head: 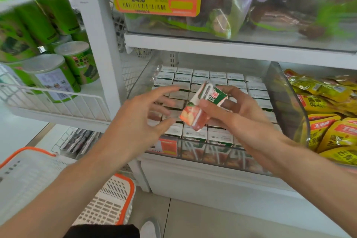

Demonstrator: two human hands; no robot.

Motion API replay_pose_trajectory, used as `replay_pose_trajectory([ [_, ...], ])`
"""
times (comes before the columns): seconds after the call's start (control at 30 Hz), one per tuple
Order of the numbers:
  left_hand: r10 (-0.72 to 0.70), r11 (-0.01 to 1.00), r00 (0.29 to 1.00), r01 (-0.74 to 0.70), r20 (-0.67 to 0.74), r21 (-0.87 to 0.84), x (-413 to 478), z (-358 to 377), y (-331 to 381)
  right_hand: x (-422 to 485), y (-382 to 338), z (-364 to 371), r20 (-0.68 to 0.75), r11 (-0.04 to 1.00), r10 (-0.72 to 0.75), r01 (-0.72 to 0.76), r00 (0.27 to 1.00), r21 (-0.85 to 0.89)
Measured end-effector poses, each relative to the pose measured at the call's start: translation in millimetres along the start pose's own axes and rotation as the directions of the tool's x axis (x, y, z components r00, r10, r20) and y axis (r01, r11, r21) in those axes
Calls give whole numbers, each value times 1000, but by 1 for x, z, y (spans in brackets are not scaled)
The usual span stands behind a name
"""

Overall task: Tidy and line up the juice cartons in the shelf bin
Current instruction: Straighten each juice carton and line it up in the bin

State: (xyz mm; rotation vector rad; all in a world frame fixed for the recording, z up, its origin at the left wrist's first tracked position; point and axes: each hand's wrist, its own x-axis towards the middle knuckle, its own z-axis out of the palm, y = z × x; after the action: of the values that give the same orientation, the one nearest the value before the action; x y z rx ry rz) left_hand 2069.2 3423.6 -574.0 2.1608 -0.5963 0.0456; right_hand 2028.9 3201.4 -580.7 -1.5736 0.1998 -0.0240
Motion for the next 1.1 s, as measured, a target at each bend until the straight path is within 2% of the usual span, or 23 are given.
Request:
replay_pose_trajectory([
  [0.17, -146, 979, 973, 167, -176, 113, -5, -24, -20, 20, -5, 26, 20, 979, -179, 180, 984, -93],
  [0.27, -170, 975, 969, 191, -181, 111, -6, -25, -23, 39, -8, 43, -33, 955, -256, 247, 966, -164],
  [0.37, -174, 975, 970, 193, -167, 107, -6, -27, -23, 58, -12, 60, -21, 933, -299, 287, 954, -215],
  [0.7, -210, 976, 963, 216, -168, 19, -6, -31, -27, 89, -5, 80, 91, 879, -317, 328, 944, -346],
  [0.87, -204, 977, 962, 212, -183, 25, -6, -30, -25, 89, -7, 74, 195, 785, -387, 433, 901, -444],
  [1.0, -210, 976, 961, 218, -181, 21, -6, -30, -26, 91, -5, 65, 222, 742, -387, 445, 895, -502],
  [1.1, -205, 976, 960, 214, -189, 29, -6, -30, -27, 95, 0, 62, 312, 663, -370, 484, 875, -571],
])
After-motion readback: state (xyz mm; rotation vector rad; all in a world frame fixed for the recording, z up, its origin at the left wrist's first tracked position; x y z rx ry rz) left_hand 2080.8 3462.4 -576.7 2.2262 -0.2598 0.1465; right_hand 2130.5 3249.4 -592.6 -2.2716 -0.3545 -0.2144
